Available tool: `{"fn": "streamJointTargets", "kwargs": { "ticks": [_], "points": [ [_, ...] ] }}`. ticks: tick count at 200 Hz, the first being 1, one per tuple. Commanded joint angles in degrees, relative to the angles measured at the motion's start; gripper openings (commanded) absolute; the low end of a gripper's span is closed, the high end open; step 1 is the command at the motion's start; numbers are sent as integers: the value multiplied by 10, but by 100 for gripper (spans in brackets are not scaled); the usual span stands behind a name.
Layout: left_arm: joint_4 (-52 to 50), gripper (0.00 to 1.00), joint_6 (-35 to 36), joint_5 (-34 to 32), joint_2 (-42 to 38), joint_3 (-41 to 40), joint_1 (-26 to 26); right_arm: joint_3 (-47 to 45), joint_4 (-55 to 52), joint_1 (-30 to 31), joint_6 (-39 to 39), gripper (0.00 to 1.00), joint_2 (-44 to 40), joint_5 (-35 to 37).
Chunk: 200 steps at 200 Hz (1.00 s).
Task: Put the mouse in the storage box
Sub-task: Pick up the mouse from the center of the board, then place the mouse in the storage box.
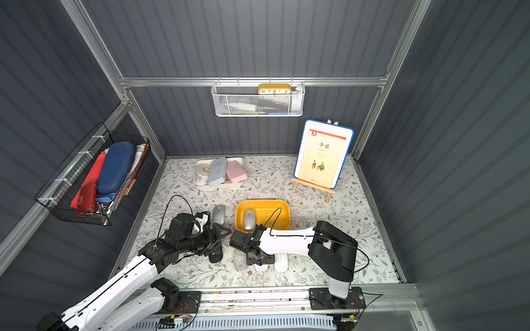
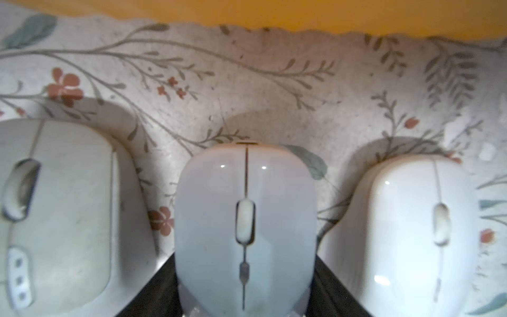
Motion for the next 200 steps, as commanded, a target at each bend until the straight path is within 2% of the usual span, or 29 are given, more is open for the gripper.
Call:
{"fn": "streamJointTargets", "kwargs": {
  "ticks": [1,29,80,148,169,200],
  "points": [
    [-3,84,25,-5,8,24,0,25,-38,11,-12,64,-27,25],
    [-36,85,72,-12,40,69,0,47,-64,17,-24,64,-47,48],
    [1,86,89,-24,91,115,0,104,-86,0,-99,64,-88,138],
    [18,87,238,-25,300,272,12,148,-20,-181,-257,64,-33,42],
    [18,87,257,-13,356,301,22,172,-29,-205,-284,64,7,47],
    [-7,87,284,-30,402,343,24,180,-20,-223,-294,64,43,30]
  ]
}}
